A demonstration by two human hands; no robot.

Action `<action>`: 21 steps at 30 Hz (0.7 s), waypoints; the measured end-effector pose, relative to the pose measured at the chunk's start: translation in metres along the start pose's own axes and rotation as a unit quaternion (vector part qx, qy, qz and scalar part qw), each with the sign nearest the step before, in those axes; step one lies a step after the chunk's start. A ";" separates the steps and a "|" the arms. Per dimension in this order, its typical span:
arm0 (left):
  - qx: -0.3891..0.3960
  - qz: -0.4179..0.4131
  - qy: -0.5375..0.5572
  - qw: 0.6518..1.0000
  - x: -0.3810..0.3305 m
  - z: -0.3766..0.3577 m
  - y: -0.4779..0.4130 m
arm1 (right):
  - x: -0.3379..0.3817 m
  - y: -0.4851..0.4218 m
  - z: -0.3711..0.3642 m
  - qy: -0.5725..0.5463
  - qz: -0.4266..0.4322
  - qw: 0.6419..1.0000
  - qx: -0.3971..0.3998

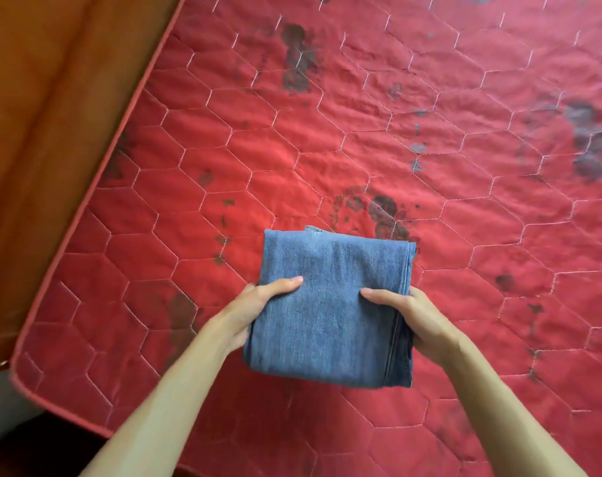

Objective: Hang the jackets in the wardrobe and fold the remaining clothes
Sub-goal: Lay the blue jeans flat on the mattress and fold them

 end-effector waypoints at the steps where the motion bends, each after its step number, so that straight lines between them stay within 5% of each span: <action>1: 0.006 -0.005 0.002 1.000 -0.009 -0.002 0.011 | 0.011 0.010 -0.001 -0.006 0.011 1.000 0.002; 21: 0.014 -0.286 -0.059 0.956 -0.198 -0.114 0.385 | 0.257 0.357 -0.075 -0.019 0.245 0.969 -0.020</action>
Point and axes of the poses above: each hand's wrist, its own y-axis away from the middle knuckle, its own z-axis out of the back of the hand, x = y × z, the point moved 1 cm from there along -y, towards the middle knuckle, and after that the axes turned 2 degrees about x, right-handed, at the moved point
